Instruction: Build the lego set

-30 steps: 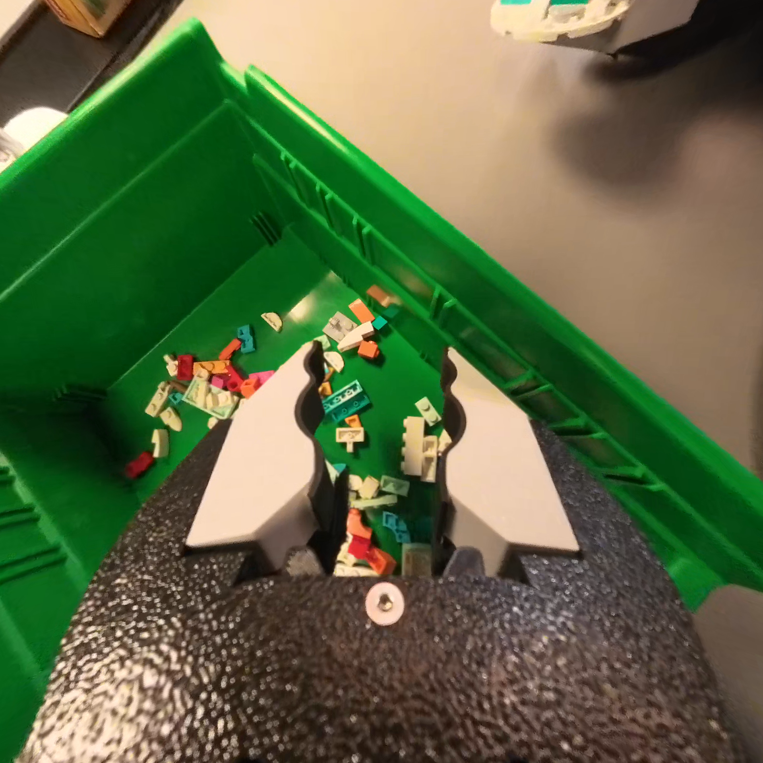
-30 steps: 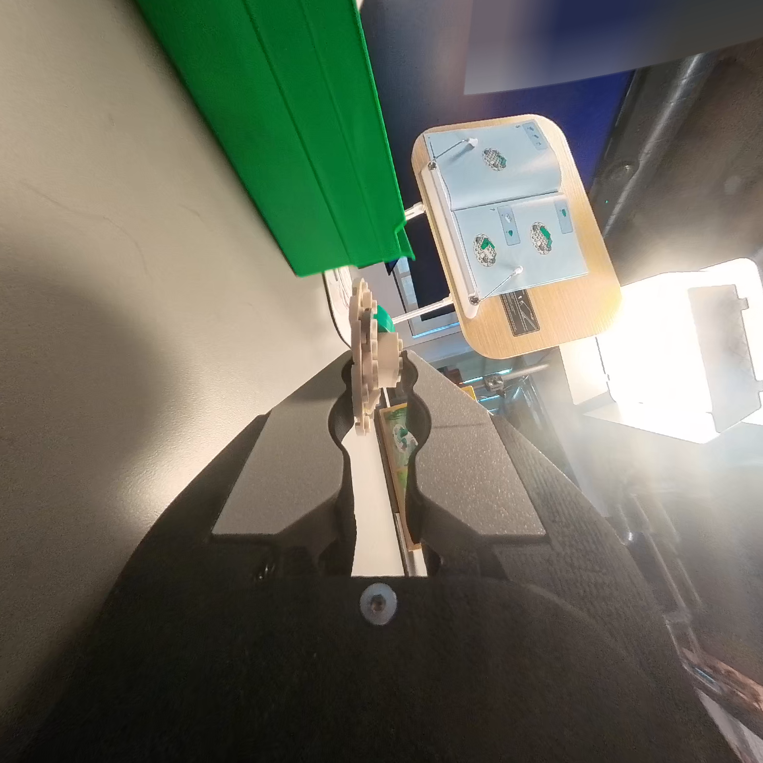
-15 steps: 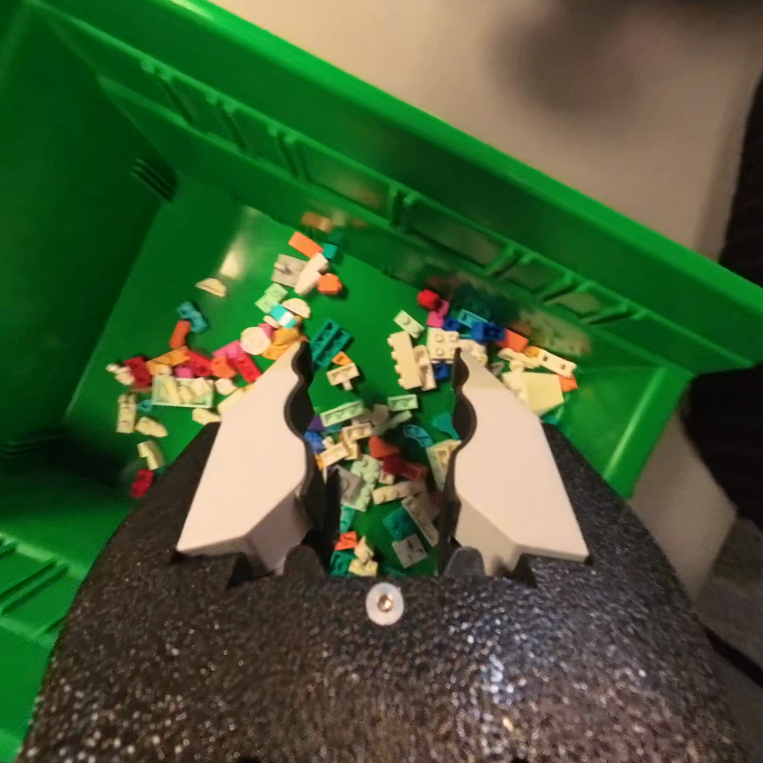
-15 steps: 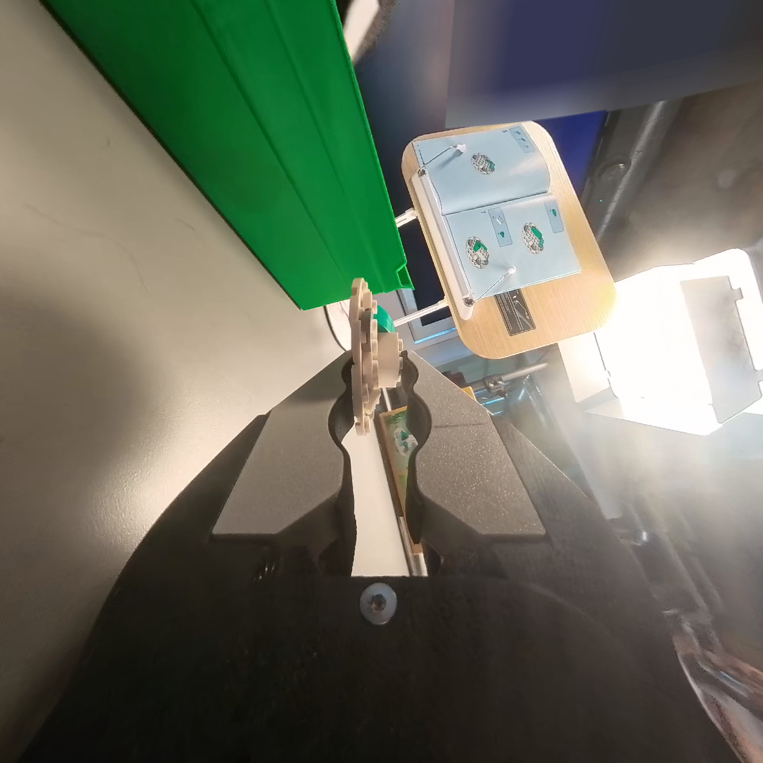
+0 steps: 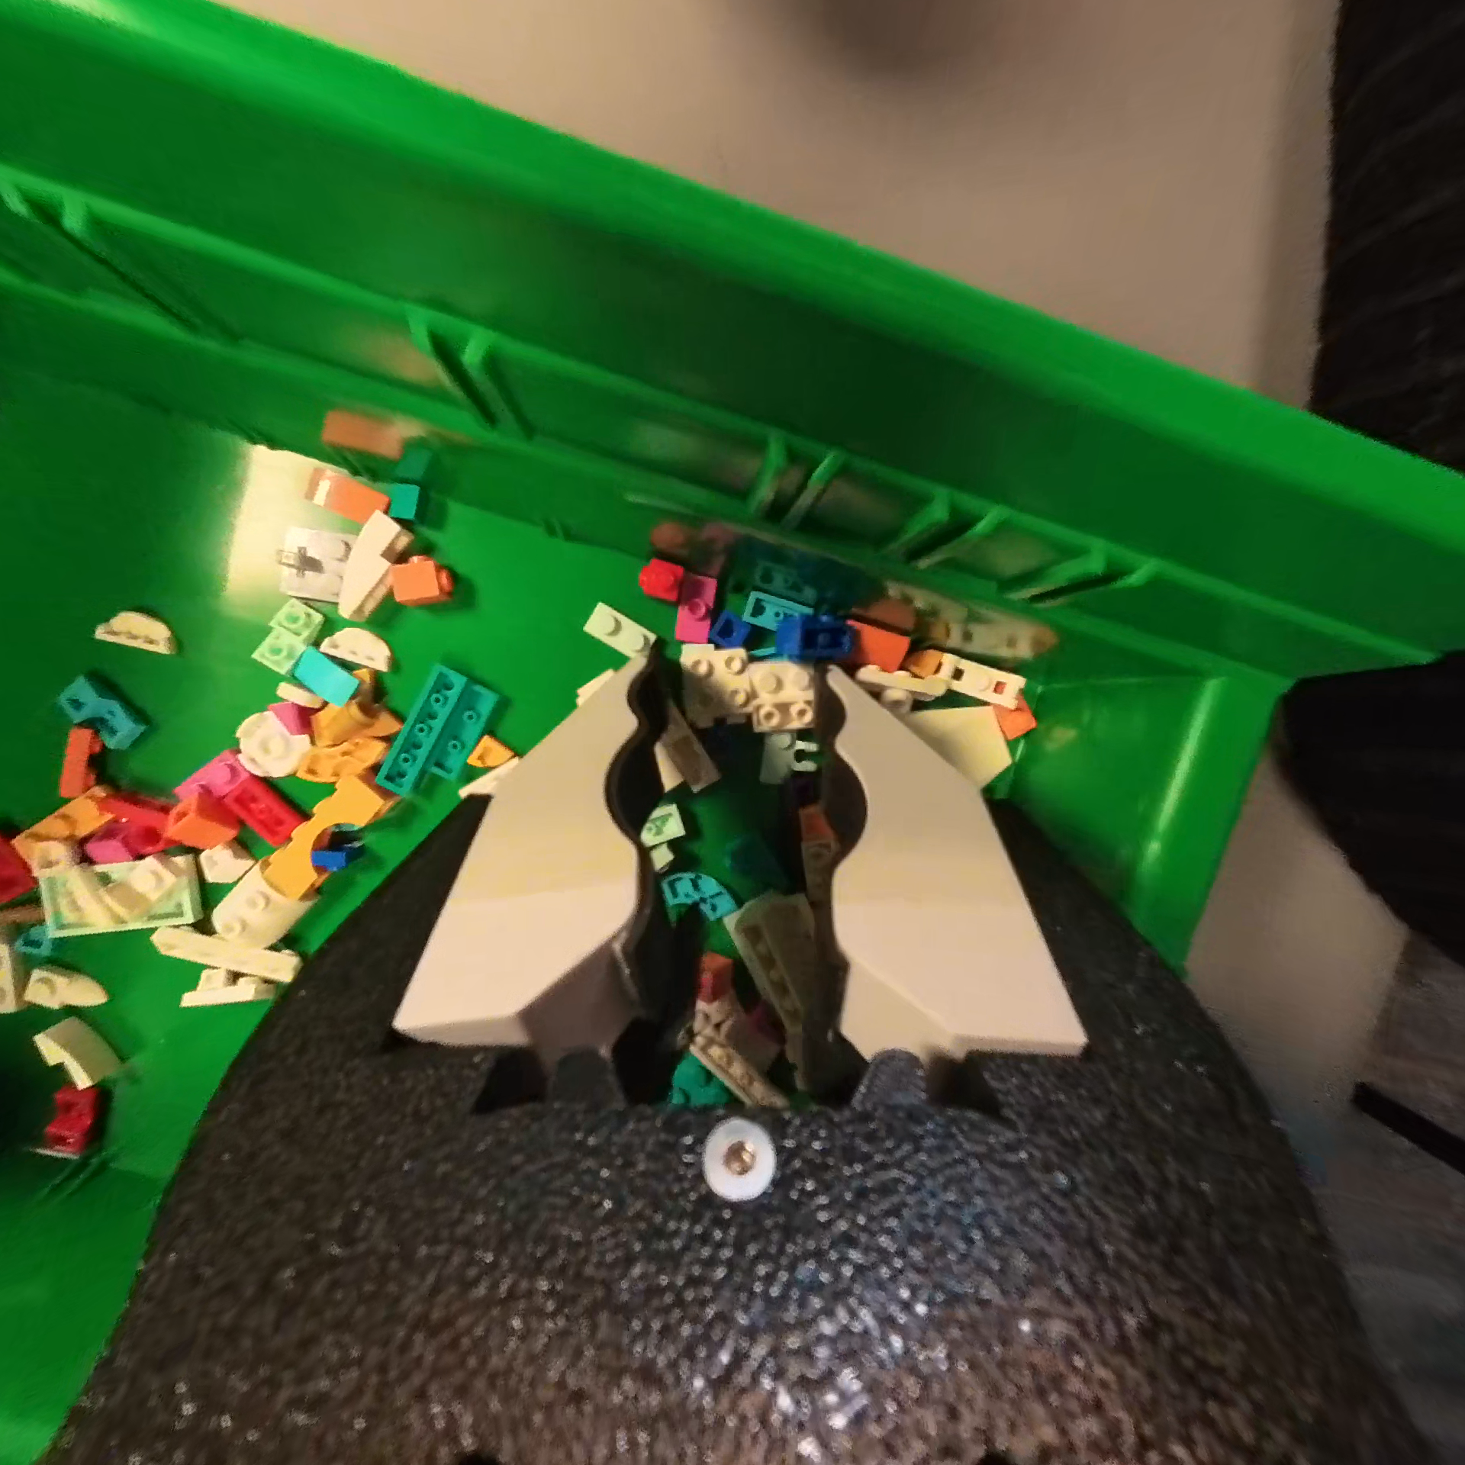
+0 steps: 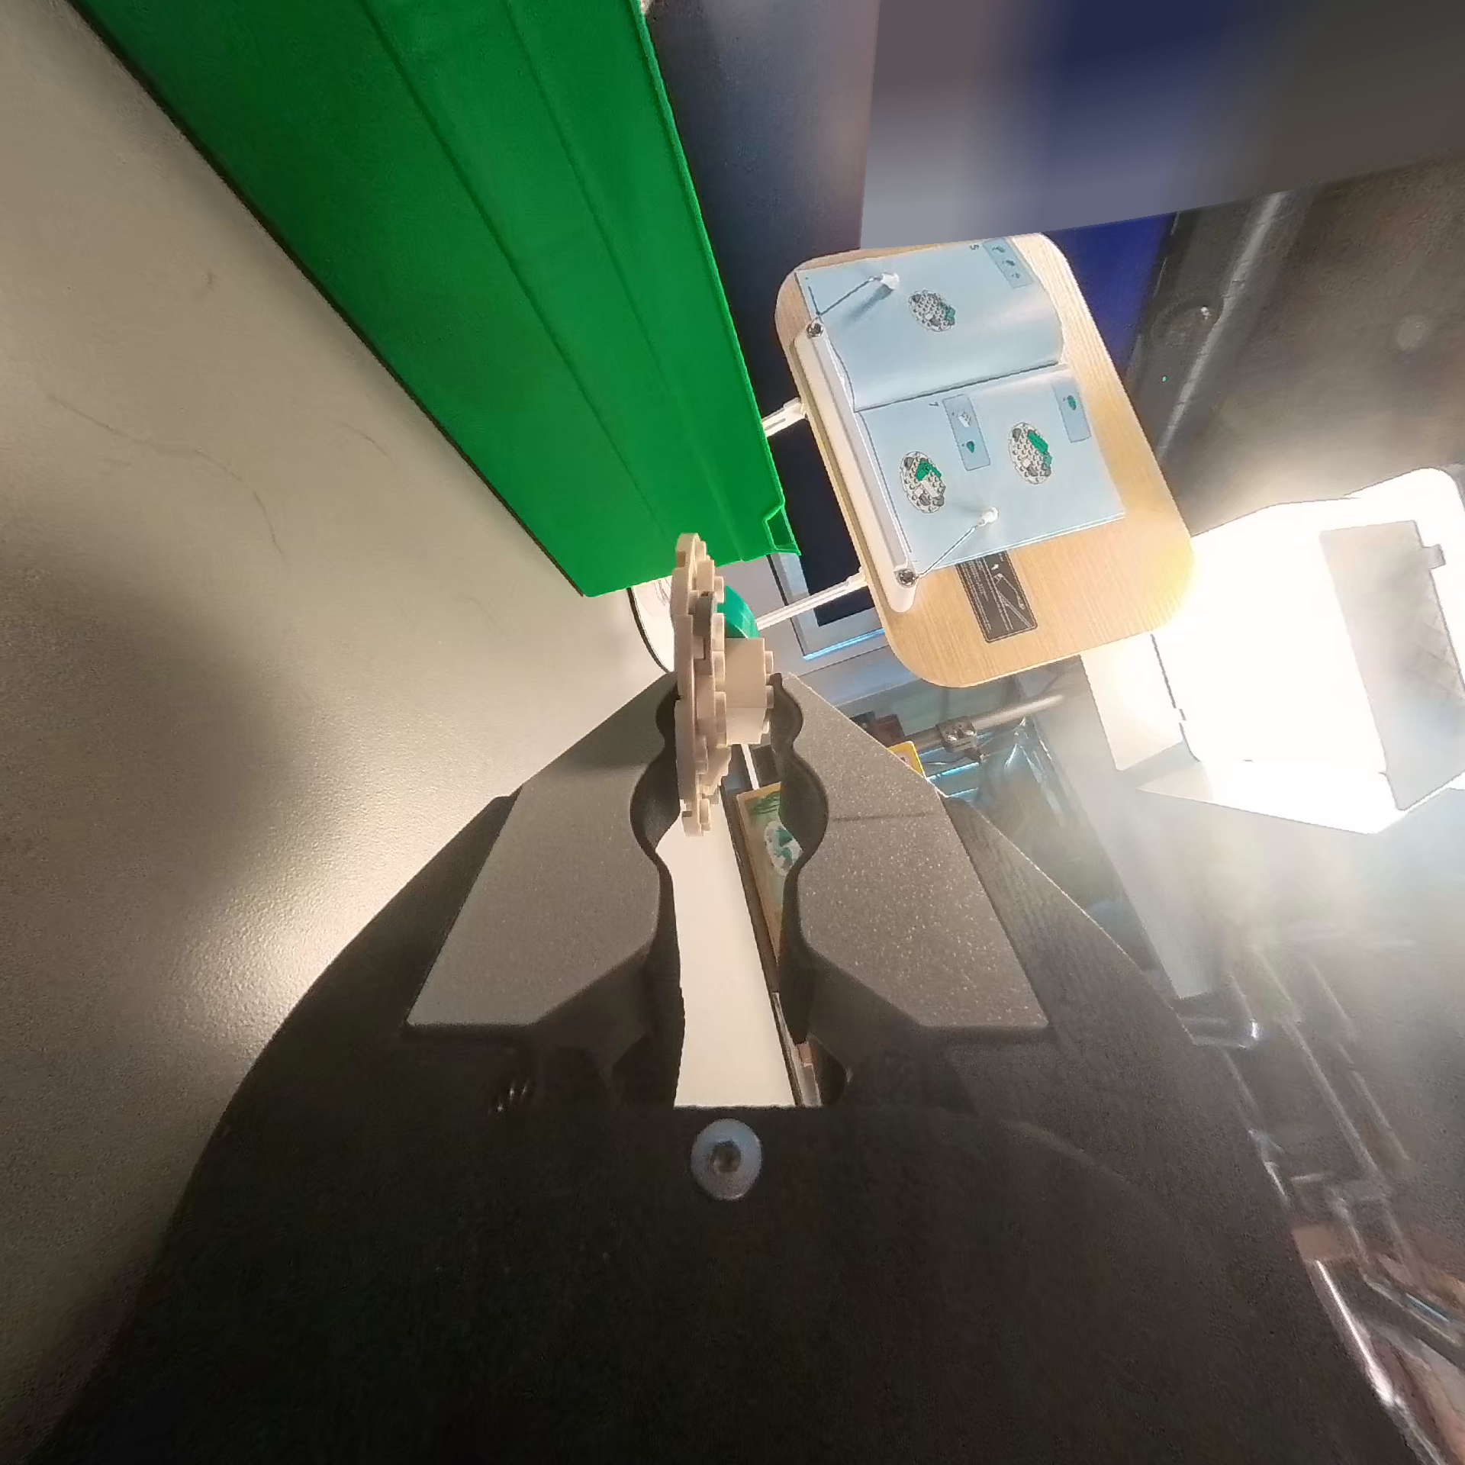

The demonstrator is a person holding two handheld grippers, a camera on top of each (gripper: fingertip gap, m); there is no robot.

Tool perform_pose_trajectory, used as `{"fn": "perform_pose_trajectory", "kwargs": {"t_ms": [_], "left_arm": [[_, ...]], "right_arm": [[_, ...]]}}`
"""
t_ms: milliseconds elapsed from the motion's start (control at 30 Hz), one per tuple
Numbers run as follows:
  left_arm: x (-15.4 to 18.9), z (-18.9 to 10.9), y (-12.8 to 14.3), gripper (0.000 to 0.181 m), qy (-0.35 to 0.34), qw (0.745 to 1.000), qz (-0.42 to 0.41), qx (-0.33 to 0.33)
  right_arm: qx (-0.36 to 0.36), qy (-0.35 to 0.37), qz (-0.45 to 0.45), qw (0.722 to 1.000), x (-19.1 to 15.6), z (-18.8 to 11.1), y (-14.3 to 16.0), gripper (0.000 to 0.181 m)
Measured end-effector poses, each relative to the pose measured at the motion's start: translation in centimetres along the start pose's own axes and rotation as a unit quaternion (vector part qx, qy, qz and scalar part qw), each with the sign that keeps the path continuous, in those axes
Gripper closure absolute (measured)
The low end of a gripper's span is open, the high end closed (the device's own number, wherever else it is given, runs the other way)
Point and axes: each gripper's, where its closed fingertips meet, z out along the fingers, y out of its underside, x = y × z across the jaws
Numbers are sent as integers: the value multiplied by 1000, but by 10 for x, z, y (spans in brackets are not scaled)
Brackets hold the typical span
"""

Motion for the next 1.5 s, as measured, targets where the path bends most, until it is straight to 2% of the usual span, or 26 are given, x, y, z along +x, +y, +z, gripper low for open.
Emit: {"fn": "perform_pose_trajectory", "kwargs": {"t_ms": [33,233,433,600,667,800,867,967,1100,1200,1300,1500], "left_arm": [[0,0,1,148,0,1000,5,-2],[-28,-9,7,151,-63,998,0,-17],[-72,-26,1,151,-145,986,-78,18],[-90,-26,1,150,-181,976,-116,29],[-93,-28,0,129,-185,971,-148,44],[-102,-54,-4,127,-196,952,-212,102],[-98,-69,-4,126,-196,949,-218,119],[-89,-85,11,125,-215,949,-214,88],[-57,-86,45,125,-183,957,-226,-6],[-30,-79,72,132,-149,959,-226,-82],[-2,-68,72,135,-78,965,-238,-81],[15,-49,65,138,-42,974,-211,-68]], "right_arm": [[0,0,0,1000,0,0,0,163],[0,-3,-1,1000,1,0,1,163],[2,-5,-2,1000,5,0,2,163],[4,-5,1,1000,8,0,2,163],[5,-5,2,1000,9,0,2,163],[4,-4,2,1000,11,2,3,163],[4,-3,2,1000,11,2,2,163],[4,-3,2,1000,12,1,2,163],[3,-3,3,1000,12,2,3,163],[2,-3,5,1000,12,2,3,163],[2,-2,5,1000,13,2,3,163],[3,-3,5,1000,13,2,3,163]]}}
